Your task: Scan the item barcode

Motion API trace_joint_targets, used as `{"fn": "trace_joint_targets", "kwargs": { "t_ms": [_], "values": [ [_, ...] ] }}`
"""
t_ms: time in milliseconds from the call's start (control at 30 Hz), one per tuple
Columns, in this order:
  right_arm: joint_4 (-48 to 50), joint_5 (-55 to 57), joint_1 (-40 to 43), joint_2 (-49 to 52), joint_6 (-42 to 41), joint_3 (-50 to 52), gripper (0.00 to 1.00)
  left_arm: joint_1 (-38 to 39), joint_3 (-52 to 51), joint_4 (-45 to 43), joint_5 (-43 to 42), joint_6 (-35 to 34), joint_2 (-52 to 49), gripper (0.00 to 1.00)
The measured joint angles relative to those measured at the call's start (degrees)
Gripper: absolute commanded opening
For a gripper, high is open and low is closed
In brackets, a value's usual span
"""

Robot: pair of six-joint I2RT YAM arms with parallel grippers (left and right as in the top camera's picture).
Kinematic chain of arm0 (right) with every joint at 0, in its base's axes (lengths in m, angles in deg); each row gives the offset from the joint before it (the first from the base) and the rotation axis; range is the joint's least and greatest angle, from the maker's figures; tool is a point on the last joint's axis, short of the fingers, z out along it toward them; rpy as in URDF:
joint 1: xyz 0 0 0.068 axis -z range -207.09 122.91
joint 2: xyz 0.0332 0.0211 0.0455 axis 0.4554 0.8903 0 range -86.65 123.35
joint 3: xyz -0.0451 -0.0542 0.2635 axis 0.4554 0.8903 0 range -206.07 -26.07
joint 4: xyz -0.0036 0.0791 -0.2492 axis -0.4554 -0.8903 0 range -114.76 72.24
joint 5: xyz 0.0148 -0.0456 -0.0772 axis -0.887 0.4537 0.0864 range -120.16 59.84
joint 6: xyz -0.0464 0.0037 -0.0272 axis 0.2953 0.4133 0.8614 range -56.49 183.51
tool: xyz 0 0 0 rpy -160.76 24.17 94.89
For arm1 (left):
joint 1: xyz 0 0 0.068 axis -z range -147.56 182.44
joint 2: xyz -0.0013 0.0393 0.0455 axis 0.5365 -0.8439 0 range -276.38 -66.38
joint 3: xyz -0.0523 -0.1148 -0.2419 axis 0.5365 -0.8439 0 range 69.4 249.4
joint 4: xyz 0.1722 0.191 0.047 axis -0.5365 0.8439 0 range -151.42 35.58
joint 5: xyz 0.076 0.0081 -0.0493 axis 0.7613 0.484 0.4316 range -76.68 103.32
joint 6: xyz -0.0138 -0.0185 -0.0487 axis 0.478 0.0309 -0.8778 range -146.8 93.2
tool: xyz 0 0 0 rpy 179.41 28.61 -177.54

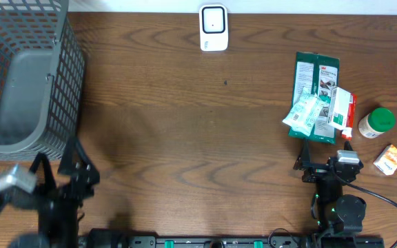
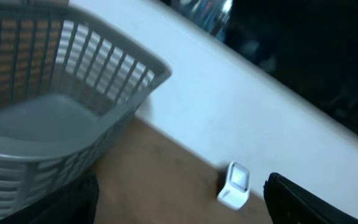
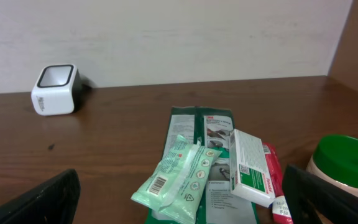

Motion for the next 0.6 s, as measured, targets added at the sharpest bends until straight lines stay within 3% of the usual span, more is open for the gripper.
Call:
{"fn": "trace_joint_targets", "kwargs": {
  "t_ms": [233, 400, 467, 600],
  "values": [
    [0.0, 0.0, 0.0, 0.0, 0.0, 0.0, 0.99, 0.0, -5.2, -0.1, 1.1, 0.2, 12.3, 0.86],
    [0.0, 0.0, 0.0, 0.0, 0.0, 0.0, 0.99, 0.0, -8.3, -4.6, 1.3, 0.2, 13.5, 0.86],
    [0.0, 0.0, 0.0, 0.0, 0.0, 0.0, 0.99, 0.0, -10.3, -10.9, 1.4, 0.2, 13.5, 0.86],
    [0.0, 0.0, 0.0, 0.0, 0.0, 0.0, 0.99, 0.0, -19.0, -38.0, 1.3, 0.2, 13.4, 0.86]
  ]
}}
